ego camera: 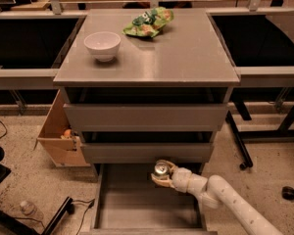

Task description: Place green can into bottom drawer

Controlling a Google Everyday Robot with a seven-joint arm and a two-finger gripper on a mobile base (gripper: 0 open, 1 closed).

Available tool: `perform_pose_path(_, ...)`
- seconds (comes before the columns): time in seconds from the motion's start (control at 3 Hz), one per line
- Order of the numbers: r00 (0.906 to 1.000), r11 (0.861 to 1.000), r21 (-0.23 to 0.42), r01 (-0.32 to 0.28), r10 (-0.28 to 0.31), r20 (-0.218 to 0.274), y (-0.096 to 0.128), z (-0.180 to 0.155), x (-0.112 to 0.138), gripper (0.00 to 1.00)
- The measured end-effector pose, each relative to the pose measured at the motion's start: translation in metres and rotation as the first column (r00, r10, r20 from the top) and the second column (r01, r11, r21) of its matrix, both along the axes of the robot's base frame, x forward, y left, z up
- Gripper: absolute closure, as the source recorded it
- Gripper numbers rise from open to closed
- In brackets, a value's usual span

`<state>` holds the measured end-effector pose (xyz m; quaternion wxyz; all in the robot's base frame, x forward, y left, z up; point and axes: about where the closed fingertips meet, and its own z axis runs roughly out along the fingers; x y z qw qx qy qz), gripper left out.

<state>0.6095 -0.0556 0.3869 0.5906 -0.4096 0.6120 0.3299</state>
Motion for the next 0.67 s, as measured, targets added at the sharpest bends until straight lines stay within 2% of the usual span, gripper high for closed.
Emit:
perform_pose_path(0.33, 0.9993, 0.999, 0.016, -0.035, 0.035, -0.014, 0.023, -0.013, 0.006, 1.00)
perform_pose_path(0.67, 0.9937, 0.994, 0.045, -0.102, 0.104, -0.042, 0.063, -0.045, 0.007, 1.00)
